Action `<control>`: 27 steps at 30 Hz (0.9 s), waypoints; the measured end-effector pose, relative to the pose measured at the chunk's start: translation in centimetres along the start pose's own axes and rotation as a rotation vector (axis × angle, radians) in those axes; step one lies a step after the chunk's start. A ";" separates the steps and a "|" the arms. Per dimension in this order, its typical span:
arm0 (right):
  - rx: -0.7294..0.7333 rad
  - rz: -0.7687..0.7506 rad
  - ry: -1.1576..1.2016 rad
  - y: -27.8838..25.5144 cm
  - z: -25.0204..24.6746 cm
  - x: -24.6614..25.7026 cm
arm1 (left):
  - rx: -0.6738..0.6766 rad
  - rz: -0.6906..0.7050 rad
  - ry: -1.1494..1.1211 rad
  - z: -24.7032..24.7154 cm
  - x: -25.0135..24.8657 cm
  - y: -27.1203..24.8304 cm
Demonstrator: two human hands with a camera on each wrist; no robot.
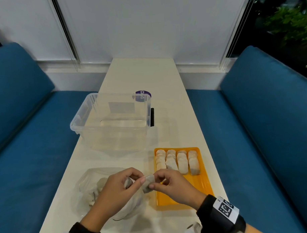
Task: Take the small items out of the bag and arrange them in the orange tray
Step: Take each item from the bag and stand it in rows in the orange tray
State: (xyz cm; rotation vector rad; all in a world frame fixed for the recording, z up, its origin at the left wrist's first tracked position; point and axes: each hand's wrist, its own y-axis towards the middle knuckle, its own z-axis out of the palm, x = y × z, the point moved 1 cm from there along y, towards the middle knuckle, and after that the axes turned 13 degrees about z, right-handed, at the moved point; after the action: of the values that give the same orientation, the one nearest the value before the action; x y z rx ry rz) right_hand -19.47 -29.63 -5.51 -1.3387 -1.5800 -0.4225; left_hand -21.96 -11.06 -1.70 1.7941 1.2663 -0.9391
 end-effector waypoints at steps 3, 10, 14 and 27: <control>-0.046 0.088 0.030 0.8 -1.1 -1.7 | 0.001 -0.054 -0.011 -0.1 0.8 -0.3; -0.116 0.463 -0.011 3.9 -5.8 -6.8 | -0.010 -0.186 -0.013 -1.2 2.4 -1.8; -0.087 0.565 -0.127 5.4 -6.1 -7.8 | 0.007 -0.219 -0.007 -1.2 2.7 -1.9; -0.030 0.633 -0.256 7.6 -5.4 -8.0 | 0.026 -0.270 -0.050 -0.8 3.0 -1.4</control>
State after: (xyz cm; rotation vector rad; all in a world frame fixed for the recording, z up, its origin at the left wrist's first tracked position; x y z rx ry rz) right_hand -11.00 -35.57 -12.11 -1.8754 -1.2522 0.1202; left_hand -22.46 -8.77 -4.21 1.6344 1.4954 -1.1454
